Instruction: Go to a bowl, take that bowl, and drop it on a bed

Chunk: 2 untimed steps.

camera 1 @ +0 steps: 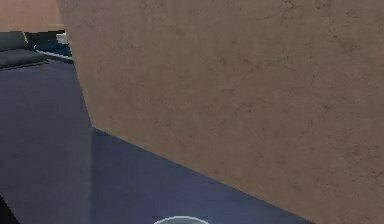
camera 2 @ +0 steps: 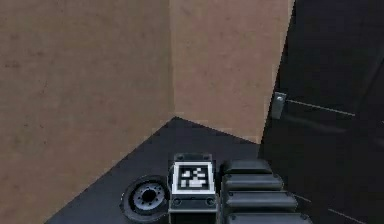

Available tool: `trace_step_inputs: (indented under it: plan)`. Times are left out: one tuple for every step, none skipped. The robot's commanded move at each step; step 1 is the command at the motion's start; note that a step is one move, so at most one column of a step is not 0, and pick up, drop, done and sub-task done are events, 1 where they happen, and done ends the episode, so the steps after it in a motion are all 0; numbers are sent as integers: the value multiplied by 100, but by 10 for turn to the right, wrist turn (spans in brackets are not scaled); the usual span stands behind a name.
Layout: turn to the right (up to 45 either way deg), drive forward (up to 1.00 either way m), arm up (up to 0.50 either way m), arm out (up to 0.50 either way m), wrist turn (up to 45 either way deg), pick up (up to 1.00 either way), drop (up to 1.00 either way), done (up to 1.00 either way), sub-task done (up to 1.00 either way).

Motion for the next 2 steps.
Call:
trace_step_inputs:
  plan:
    - [-30, 0, 0, 0, 0, 0, 0, 0, 0]
    - [0, 30, 0, 0, 0, 0, 0, 0, 0]
